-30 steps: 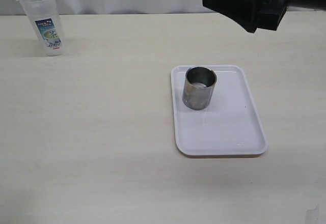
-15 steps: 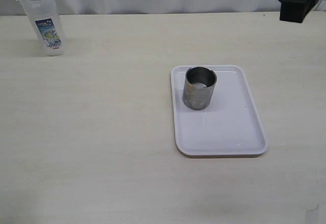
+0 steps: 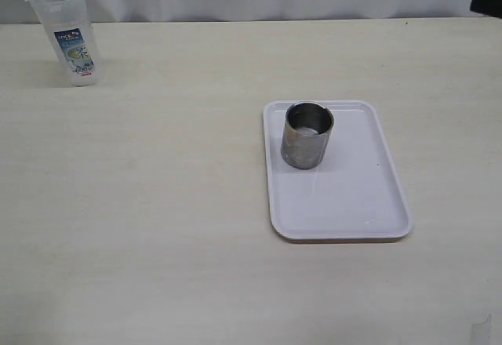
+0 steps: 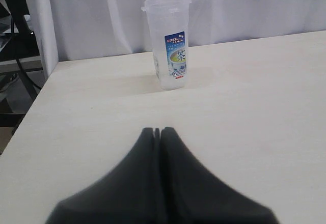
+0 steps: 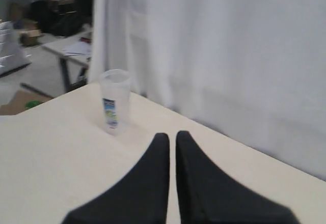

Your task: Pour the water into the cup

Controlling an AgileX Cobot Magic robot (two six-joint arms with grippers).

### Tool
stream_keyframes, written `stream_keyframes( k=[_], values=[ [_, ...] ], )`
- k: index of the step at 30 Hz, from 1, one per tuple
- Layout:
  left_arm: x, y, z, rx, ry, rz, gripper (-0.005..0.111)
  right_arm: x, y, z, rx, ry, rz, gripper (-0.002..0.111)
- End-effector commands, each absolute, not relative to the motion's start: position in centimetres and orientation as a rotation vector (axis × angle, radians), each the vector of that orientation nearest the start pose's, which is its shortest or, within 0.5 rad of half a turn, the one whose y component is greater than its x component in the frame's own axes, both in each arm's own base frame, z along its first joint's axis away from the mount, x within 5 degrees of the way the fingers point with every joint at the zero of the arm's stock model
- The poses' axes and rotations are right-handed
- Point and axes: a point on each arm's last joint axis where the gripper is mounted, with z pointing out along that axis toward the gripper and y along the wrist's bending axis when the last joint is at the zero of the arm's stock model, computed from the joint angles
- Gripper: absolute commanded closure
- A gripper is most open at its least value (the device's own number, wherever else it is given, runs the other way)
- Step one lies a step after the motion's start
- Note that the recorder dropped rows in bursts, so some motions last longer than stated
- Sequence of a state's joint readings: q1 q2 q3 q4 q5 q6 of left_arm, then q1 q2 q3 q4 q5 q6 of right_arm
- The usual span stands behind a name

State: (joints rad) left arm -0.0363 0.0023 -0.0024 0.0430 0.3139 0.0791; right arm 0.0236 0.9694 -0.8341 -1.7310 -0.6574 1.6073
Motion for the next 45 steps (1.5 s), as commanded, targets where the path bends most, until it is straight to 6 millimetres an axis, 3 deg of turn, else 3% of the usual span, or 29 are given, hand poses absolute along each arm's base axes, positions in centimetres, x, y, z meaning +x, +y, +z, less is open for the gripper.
stream_keyframes(
  k=[1,9,18,45],
  values=[
    [5.4,-0.1,18.5,0.13,1.787,0.072,0.107,17.6,4.1,36.4,-0.423,1.609,0.294,0.104],
    [5.4,-0.1,18.5,0.13,1.787,0.072,0.107,13.3,4.2,35.0,-0.451,1.54,0.294,0.104],
    [5.4,-0.1,18.5,0.13,1.787,0.072,0.107,10.7,4.5,35.9,-0.484,1.446,0.307,0.104],
    [5.4,-0.1,18.5,0.13,1.787,0.072,0.107,9.9,5.0,36.2,-0.518,1.411,0.334,0.104]
  ],
)
